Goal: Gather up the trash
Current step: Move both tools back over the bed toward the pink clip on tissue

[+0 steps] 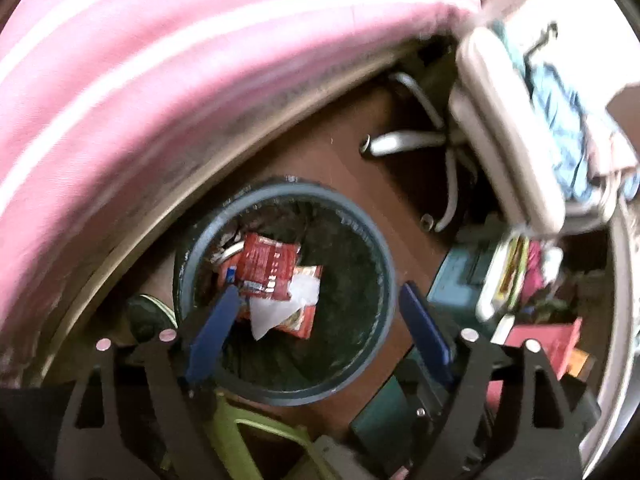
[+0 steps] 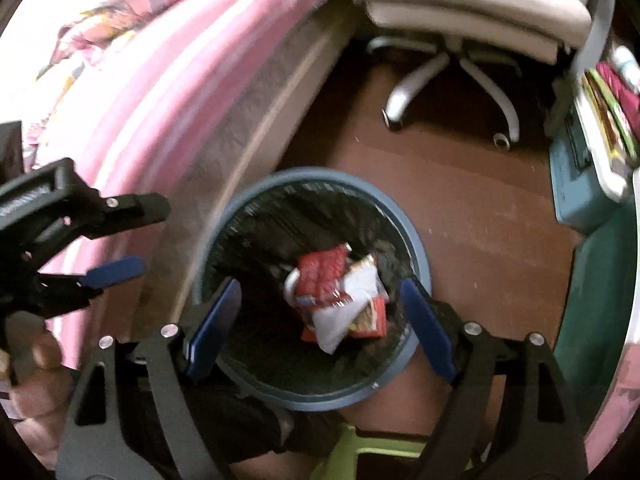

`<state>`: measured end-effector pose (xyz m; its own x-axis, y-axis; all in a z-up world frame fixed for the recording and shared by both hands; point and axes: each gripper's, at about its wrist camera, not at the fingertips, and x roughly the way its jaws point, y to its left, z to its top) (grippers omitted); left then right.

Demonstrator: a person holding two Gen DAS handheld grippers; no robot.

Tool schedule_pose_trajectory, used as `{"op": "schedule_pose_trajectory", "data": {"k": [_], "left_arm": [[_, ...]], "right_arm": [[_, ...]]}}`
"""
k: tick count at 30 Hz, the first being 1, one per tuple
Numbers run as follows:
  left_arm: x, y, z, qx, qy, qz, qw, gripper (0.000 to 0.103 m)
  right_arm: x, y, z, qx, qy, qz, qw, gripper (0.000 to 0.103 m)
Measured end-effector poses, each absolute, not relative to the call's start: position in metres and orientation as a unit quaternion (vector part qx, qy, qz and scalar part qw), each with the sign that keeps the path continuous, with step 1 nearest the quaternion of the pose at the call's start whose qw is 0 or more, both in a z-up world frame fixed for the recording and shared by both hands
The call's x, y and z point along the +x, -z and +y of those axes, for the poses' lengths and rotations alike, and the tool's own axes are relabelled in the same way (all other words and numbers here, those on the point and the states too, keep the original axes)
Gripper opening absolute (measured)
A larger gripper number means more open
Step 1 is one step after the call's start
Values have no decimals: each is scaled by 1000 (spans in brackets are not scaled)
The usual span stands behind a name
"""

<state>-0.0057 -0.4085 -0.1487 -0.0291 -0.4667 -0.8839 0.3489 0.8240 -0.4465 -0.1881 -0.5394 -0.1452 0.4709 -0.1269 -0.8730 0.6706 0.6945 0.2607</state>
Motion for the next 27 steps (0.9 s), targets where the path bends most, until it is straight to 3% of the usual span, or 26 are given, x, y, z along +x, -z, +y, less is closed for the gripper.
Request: {"op": "schedule_pose_trajectory", "data": {"k": [6,17,27], "left_arm": [[-7,95,-364,-123,292,596,738,87],[10,6,-283,-193,305,480,800,87],[50,-28,-199,-217,257,454,825,90]], "right_arm": [[-177,86,-522,265,215,420,841,86],[-135,-6,-475,238,143,344,897,89],[-53,-51,-421,237,61,324,914,92]]}}
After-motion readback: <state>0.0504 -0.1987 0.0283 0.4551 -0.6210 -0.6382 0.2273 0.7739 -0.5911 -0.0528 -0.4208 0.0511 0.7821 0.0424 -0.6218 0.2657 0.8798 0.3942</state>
